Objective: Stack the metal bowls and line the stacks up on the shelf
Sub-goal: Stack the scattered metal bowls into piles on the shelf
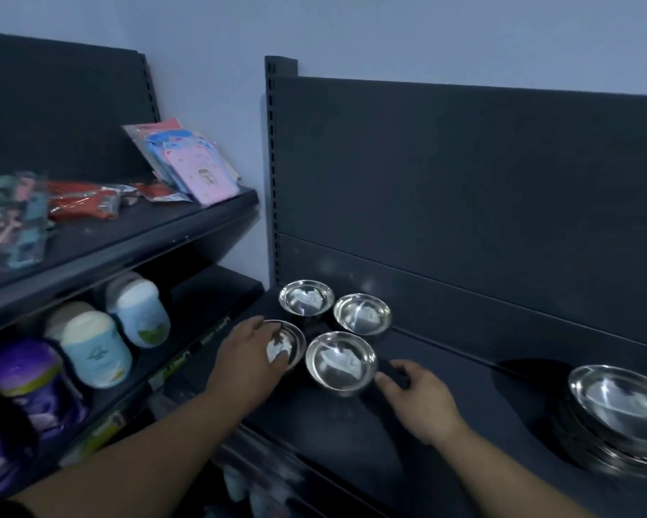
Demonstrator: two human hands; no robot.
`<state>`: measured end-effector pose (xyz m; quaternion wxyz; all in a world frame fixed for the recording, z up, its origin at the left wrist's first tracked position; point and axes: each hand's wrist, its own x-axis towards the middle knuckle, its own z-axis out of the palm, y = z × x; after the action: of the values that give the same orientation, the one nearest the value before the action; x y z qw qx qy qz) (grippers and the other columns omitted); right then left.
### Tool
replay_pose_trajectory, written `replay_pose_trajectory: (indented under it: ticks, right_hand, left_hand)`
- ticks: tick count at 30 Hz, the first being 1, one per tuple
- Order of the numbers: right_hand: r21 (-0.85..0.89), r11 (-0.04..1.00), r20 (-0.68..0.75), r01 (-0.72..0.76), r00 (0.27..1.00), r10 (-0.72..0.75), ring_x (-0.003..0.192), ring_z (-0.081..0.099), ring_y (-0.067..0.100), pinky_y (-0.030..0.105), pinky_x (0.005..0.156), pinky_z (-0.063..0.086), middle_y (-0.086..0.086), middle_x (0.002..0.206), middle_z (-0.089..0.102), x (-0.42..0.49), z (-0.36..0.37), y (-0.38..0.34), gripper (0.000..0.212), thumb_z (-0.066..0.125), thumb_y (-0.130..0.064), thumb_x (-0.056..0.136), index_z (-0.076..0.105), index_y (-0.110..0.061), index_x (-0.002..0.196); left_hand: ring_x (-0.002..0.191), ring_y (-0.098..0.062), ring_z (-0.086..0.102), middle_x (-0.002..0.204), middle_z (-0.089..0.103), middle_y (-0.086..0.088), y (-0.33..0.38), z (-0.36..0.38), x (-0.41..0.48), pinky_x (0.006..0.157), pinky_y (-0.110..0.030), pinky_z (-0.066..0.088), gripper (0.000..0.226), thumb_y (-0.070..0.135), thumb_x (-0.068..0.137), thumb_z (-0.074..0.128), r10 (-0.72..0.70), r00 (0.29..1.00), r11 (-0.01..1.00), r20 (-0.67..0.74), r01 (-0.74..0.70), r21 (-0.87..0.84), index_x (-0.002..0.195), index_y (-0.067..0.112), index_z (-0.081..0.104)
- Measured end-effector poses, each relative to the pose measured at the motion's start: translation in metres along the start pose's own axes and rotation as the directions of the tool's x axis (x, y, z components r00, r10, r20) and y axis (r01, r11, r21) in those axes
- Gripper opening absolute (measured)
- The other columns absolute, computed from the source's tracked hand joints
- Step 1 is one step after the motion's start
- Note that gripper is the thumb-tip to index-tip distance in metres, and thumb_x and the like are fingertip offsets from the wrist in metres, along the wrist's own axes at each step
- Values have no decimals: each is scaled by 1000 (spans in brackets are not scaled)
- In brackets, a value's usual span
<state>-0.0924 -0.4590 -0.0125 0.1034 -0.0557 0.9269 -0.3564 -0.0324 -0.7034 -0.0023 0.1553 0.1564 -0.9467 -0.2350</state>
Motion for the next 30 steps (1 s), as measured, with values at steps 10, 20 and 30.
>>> replay_pose_trajectory:
  ticks: [10, 20, 30]
  right_hand:
    - [160, 968, -122, -195, 969, 216, 125, 56, 23, 28, 100, 40, 4, 135, 61, 14, 39, -41, 56, 61, -42, 92, 50, -14, 139]
    - [415, 860, -27, -296, 941, 337, 85, 68, 22, 30, 55, 58, 5, 105, 66, 18, 47, -32, 23, 66, -29, 89, 61, -16, 108]
    - [615, 772, -25, -162, 974, 224, 57, 66, 22, 34, 59, 58, 13, 75, 73, 32, 20, -38, 10, 57, -11, 92, 67, -10, 95]
  left_hand:
    - [140, -22, 31, 153, 32, -6, -69, -11, 56, 115, -29, 24, 58, 31, 88, 62, -12, 975, 999, 221, 19, -29, 142, 18, 45]
    - [112, -21, 58, 125, 64, -5, -72, 5, 76, 85, -22, 38, 42, 19, 88, 56, -172, 931, 963, 323, 228, -143, 130, 18, 58]
    - [110, -20, 61, 120, 67, -3, -57, 21, 70, 93, -26, 45, 33, 29, 92, 57, -219, 943, 939, 251, 273, -209, 123, 17, 63]
